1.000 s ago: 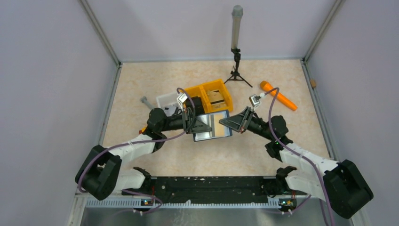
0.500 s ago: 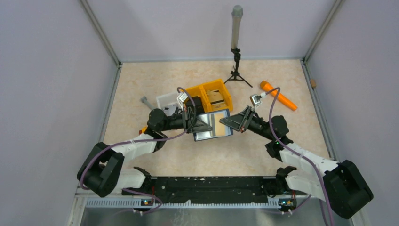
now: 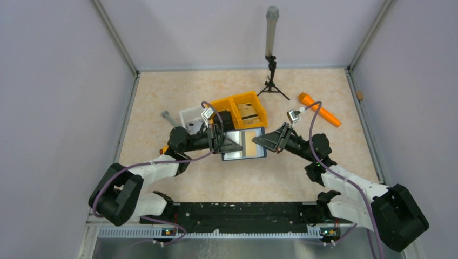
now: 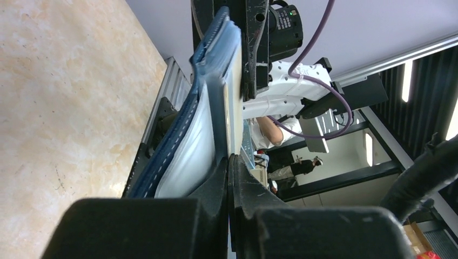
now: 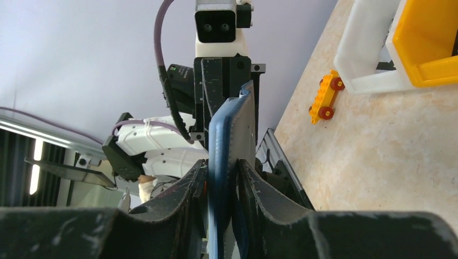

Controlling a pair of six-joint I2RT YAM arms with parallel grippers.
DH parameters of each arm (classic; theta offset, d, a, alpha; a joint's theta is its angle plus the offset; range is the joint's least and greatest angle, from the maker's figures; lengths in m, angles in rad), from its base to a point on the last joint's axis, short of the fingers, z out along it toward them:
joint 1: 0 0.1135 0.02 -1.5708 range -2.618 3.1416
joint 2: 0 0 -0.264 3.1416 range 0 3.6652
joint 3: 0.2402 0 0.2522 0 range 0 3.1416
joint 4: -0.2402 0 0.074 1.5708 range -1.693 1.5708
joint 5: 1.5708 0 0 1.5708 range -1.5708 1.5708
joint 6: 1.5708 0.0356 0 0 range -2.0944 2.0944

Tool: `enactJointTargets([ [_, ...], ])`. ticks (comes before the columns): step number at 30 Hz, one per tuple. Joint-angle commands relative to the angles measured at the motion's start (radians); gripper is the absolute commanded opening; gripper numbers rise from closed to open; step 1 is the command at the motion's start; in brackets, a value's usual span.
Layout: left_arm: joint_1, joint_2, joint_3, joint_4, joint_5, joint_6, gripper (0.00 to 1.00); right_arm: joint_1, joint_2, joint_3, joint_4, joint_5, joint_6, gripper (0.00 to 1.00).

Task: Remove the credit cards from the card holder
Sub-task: Remove the credit card from the card holder.

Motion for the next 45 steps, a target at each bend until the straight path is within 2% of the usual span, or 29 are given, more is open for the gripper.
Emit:
enactJointTargets([
  [1,0.012,-0.027,-0.013,0.048,-0.004,0.018,0.00,0.003,-0.019,0.003,0.073,-0.001,0.002,0.25],
  [8,0.032,-0.061,-0.027,0.012,0.002,0.034,0.00,-0.005,-0.020,-0.002,0.071,0.002,0.015,0.15],
  [18,0.038,-0.078,-0.022,-0.041,0.005,0.059,0.00,-0.008,-0.018,-0.002,0.076,0.002,0.018,0.11],
  [21,0.033,-0.071,-0.010,-0.046,0.011,0.059,0.22,-0.008,-0.009,-0.001,0.087,-0.003,0.022,0.12],
  [23,0.024,-0.068,0.001,-0.050,0.007,0.060,0.26,-0.008,-0.001,0.000,0.102,-0.008,0.027,0.12],
  [27,-0.003,-0.048,0.028,-0.047,0.007,0.059,0.22,-0.008,0.015,-0.001,0.116,-0.014,0.032,0.11],
  [32,-0.008,-0.028,0.037,-0.038,0.008,0.058,0.24,-0.008,0.018,-0.002,0.124,-0.018,0.037,0.11],
  [35,-0.009,-0.021,0.034,0.004,0.012,0.037,0.06,-0.008,0.016,-0.002,0.124,-0.018,0.037,0.11],
  [37,-0.008,-0.021,0.029,0.011,0.009,0.034,0.00,-0.008,0.016,-0.003,0.123,-0.018,0.037,0.11],
  [45,0.042,-0.023,-0.027,0.108,0.024,-0.021,0.00,-0.019,-0.001,-0.008,0.120,-0.024,0.054,0.08],
])
